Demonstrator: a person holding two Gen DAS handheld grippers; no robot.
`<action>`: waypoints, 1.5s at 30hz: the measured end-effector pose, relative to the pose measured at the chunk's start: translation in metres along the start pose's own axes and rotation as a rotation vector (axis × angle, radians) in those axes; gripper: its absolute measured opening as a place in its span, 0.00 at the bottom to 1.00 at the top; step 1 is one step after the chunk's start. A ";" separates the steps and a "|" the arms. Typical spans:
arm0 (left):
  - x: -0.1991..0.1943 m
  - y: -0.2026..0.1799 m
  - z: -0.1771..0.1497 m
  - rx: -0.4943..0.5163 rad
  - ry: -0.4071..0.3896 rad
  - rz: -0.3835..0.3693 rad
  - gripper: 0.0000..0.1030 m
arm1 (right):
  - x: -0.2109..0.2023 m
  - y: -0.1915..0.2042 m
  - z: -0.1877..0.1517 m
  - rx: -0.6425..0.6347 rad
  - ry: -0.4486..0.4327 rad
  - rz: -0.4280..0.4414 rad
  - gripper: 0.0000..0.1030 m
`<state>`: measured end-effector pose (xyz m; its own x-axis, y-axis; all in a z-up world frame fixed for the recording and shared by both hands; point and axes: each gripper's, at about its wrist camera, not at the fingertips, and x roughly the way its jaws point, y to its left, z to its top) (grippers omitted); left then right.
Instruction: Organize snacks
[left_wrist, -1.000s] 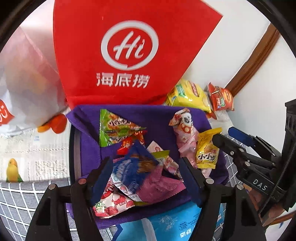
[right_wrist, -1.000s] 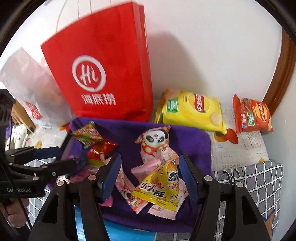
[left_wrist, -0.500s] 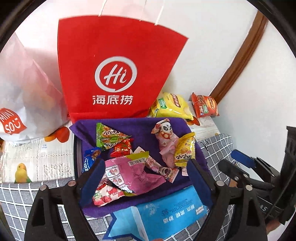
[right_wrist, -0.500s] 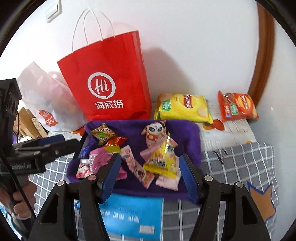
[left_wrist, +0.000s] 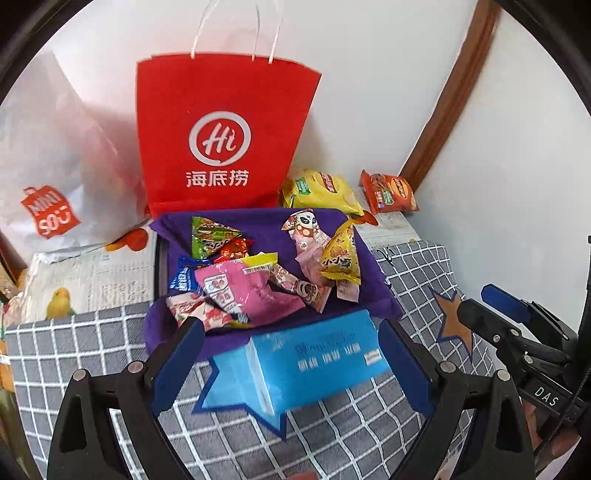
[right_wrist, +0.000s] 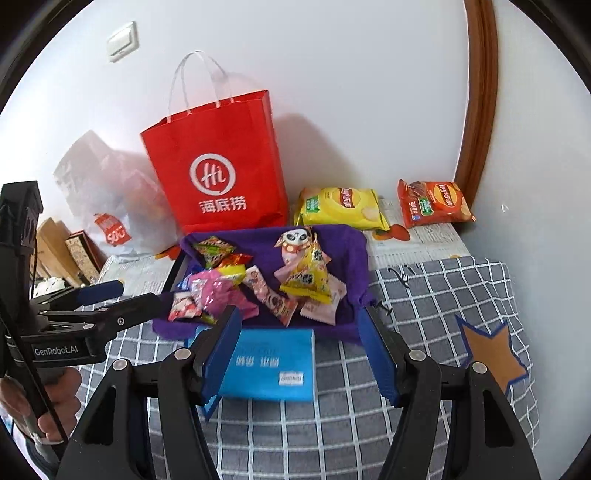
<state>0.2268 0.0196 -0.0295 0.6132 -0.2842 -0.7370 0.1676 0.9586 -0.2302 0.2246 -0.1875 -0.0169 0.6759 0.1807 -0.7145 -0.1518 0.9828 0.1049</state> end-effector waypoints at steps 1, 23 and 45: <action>-0.007 -0.002 -0.006 0.000 -0.014 0.008 0.92 | -0.004 0.002 -0.004 -0.007 -0.004 -0.008 0.64; -0.115 -0.055 -0.094 0.044 -0.207 0.173 0.92 | -0.102 0.009 -0.084 -0.044 -0.137 -0.040 0.98; -0.132 -0.065 -0.115 0.040 -0.223 0.165 0.92 | -0.131 0.006 -0.101 -0.012 -0.173 -0.056 0.98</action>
<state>0.0462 -0.0074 0.0093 0.7886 -0.1174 -0.6036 0.0786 0.9928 -0.0903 0.0618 -0.2089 0.0076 0.7975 0.1301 -0.5891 -0.1180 0.9912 0.0592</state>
